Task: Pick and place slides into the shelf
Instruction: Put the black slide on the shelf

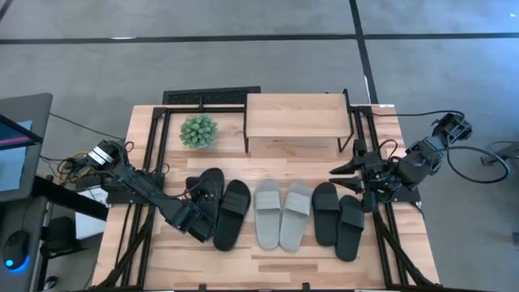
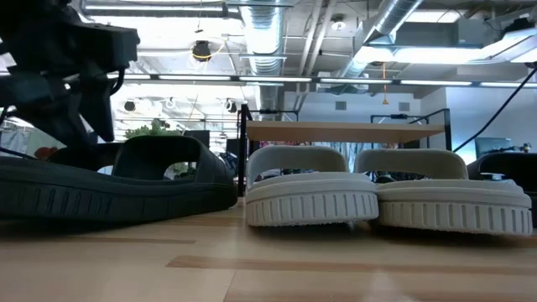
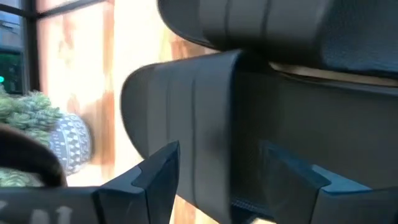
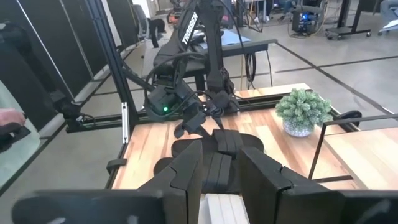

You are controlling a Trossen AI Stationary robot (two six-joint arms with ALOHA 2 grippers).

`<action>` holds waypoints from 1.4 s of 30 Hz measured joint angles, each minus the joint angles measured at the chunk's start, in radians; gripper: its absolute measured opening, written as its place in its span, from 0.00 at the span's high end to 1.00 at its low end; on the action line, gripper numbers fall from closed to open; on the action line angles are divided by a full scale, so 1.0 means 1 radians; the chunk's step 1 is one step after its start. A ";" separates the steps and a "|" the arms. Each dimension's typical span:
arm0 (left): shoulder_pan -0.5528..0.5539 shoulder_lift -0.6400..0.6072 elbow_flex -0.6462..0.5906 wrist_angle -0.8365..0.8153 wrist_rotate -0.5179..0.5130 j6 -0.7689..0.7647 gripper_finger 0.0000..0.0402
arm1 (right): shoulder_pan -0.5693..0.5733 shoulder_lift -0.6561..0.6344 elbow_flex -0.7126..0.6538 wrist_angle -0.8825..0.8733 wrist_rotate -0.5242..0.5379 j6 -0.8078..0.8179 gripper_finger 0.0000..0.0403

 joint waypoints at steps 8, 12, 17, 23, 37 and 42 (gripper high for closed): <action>0.027 0.000 -0.064 0.064 -0.021 -0.008 0.50 | 0.000 0.000 0.000 0.001 0.000 0.010 0.78; 0.044 0.000 -0.080 0.091 -0.028 -0.011 0.51 | 0.000 0.000 0.000 0.005 0.000 0.010 0.78; 0.069 0.000 -0.085 0.088 -0.035 -0.013 0.65 | 0.000 0.000 0.000 0.004 0.000 0.010 0.78; 0.089 0.000 -0.084 0.082 -0.049 -0.031 0.97 | 0.000 0.000 0.000 0.004 0.000 0.011 0.78; 0.090 -0.001 0.093 -0.164 -0.087 -0.129 0.99 | 0.000 0.000 0.000 -0.005 0.000 0.010 0.78; 0.090 -0.002 0.235 -0.284 -0.146 -0.129 0.99 | 0.000 0.000 0.000 -0.027 0.000 0.010 0.78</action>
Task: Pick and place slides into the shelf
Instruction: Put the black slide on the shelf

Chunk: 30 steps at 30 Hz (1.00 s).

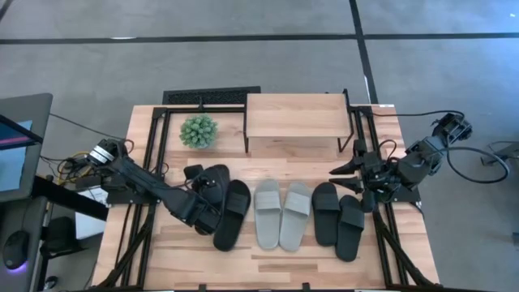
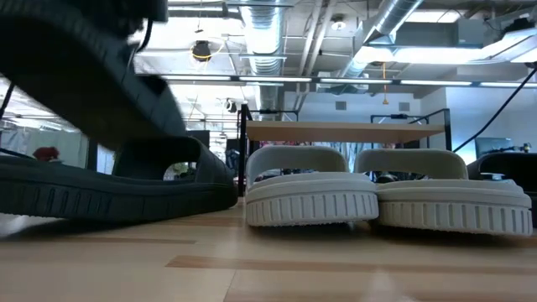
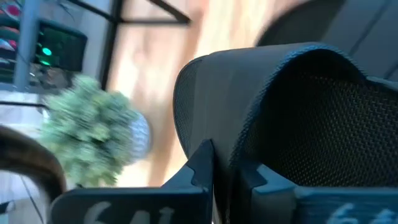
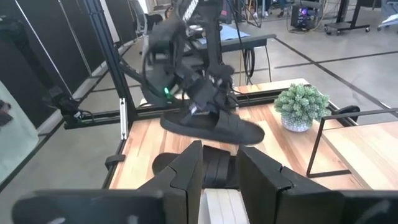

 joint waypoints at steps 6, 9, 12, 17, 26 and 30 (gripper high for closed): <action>0.018 -0.001 0.191 -0.106 -0.121 0.008 1.00 | 0.001 -0.003 0.000 -0.012 0.000 -0.002 0.78; 0.052 -0.001 0.276 -0.095 -0.163 0.072 1.00 | 0.001 -0.003 0.000 -0.018 0.000 -0.028 0.78; 0.103 -0.001 0.343 -0.030 -0.190 0.191 1.00 | 0.001 -0.007 0.000 -0.030 -0.001 -0.045 0.78; 0.206 -0.001 0.399 0.209 -0.223 0.472 1.00 | 0.022 -0.041 0.000 -0.051 -0.021 -0.053 0.78; 0.415 -0.001 0.405 0.693 -0.173 0.923 1.00 | 0.083 -0.091 0.000 -0.056 -0.021 -0.053 0.78; 0.507 0.004 0.405 0.806 -0.132 1.033 1.00 | 0.083 -0.097 0.000 -0.056 -0.019 -0.071 0.78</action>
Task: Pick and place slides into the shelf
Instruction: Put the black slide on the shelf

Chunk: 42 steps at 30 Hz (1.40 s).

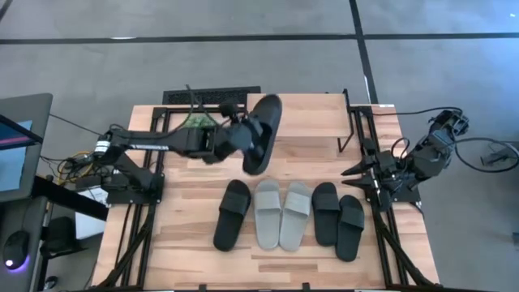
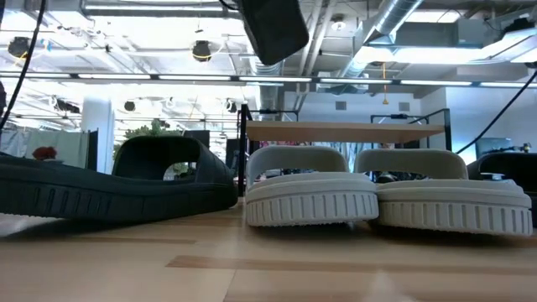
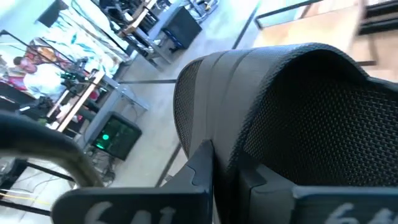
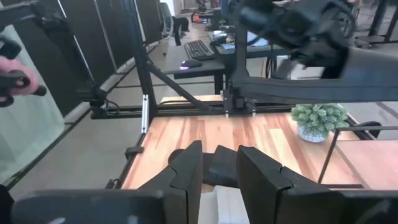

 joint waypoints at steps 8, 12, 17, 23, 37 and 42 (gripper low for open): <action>0.162 0.076 0.026 0.138 0.095 0.141 1.00 | 0.000 -0.005 0.000 0.005 0.002 -0.016 0.78; 0.212 0.180 0.134 0.117 0.102 0.210 1.00 | 0.000 -0.004 0.000 0.015 0.038 -0.003 0.78; 0.247 0.354 0.384 -0.048 0.086 0.262 1.00 | 0.000 -0.004 0.000 0.028 0.106 0.025 0.78; 0.283 0.572 0.760 -0.434 0.083 0.177 1.00 | 0.000 -0.004 0.000 0.054 0.138 0.025 0.78; 0.289 0.570 0.676 -0.471 0.051 0.158 1.00 | 0.000 -0.002 0.000 0.057 0.159 0.038 0.78; 0.306 0.570 0.677 -0.470 0.037 0.178 1.00 | 0.000 0.007 0.000 0.057 0.159 0.053 0.78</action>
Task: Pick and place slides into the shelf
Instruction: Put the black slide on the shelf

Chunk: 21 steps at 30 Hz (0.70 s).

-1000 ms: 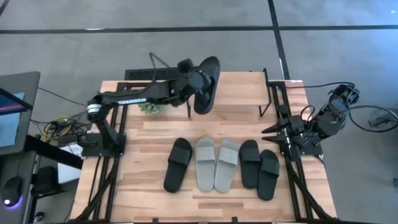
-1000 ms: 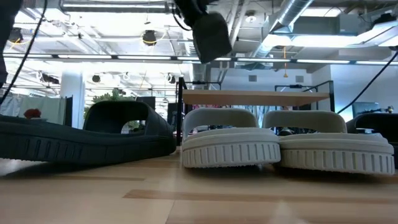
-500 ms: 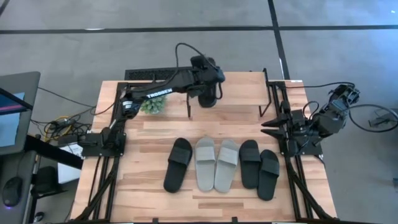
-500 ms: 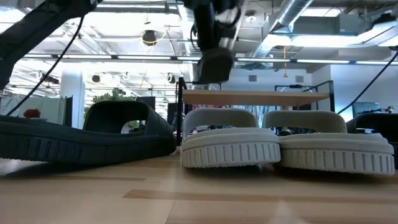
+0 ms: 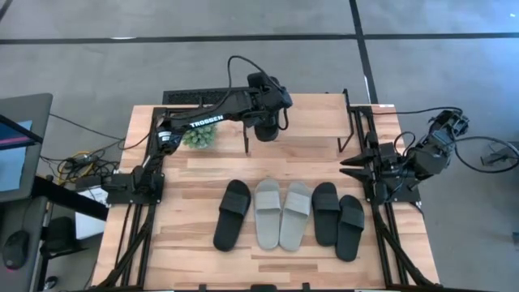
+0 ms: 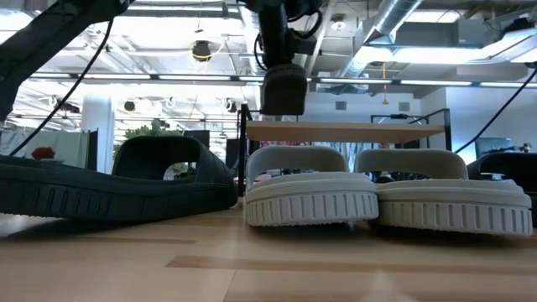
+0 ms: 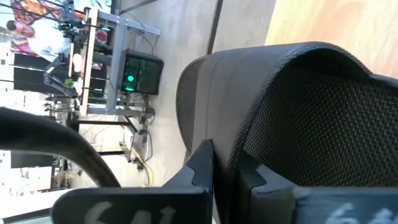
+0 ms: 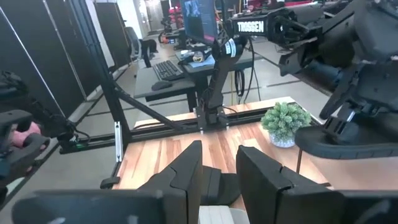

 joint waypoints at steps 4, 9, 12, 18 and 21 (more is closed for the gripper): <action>0.025 0.000 -0.003 0.014 0.005 0.005 1.00 | 0.000 0.017 0.000 0.000 0.000 0.009 0.78; 0.049 0.000 -0.027 0.028 0.039 0.026 1.00 | 0.000 0.035 0.000 0.000 0.000 0.009 0.78; 0.051 0.000 -0.027 0.039 0.057 0.032 1.00 | 0.000 0.038 0.000 0.000 0.000 0.010 0.78; 0.061 0.001 -0.027 0.055 0.079 0.069 1.00 | 0.000 0.036 0.000 0.000 0.000 0.011 0.78; 0.069 0.019 -0.027 0.049 0.077 0.070 1.00 | 0.000 0.036 0.000 0.000 0.000 0.012 0.78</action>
